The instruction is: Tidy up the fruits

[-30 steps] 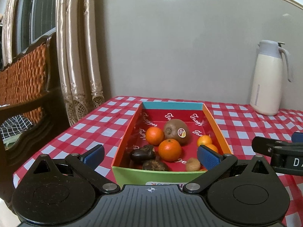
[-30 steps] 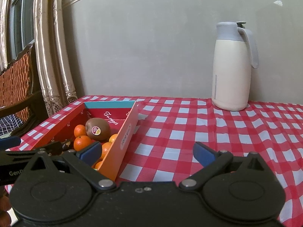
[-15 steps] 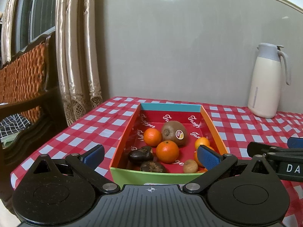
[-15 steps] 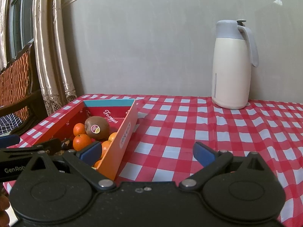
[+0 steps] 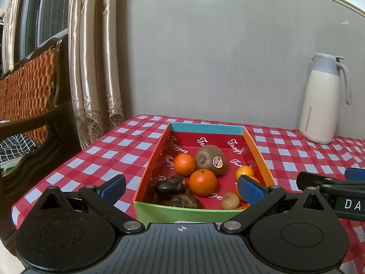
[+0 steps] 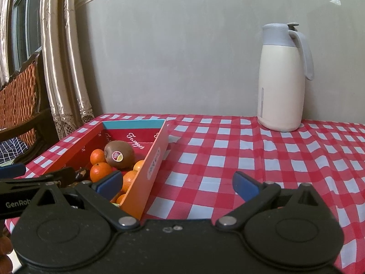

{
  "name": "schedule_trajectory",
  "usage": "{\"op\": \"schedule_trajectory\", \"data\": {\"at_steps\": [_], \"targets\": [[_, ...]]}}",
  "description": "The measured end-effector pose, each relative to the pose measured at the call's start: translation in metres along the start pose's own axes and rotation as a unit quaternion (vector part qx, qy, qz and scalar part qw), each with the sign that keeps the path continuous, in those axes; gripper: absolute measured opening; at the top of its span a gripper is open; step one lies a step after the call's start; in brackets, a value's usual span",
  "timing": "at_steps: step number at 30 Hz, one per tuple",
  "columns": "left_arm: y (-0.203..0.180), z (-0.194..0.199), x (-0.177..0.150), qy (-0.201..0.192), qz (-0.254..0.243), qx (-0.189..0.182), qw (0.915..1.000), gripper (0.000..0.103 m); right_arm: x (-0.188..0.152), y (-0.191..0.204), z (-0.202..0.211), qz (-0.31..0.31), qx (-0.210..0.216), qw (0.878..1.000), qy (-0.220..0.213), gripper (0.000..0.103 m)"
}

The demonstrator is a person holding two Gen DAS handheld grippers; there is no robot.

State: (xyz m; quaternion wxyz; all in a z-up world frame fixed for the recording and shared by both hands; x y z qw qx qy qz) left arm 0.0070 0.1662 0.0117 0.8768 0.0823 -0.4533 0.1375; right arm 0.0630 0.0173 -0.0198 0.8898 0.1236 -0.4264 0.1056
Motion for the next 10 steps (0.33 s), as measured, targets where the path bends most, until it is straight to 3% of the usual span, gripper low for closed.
{"op": "schedule_trajectory", "data": {"at_steps": [10], "targets": [[0.0015, 0.0008, 0.0006, -0.006, 0.005, -0.019, 0.9998, 0.103, 0.0018, -0.003, 0.0017, -0.016, 0.01, 1.0, -0.004, 0.103]]}}
Point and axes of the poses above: each gripper's, at about its wrist camera, not at the fingertips, and z roughly against the way its jaws point, y to its left, x to its top, the point moved 4 cm from there along -z, roughly the way its jaws point, and after that the axes turned 11 degrees about y, right-handed, at the moved point
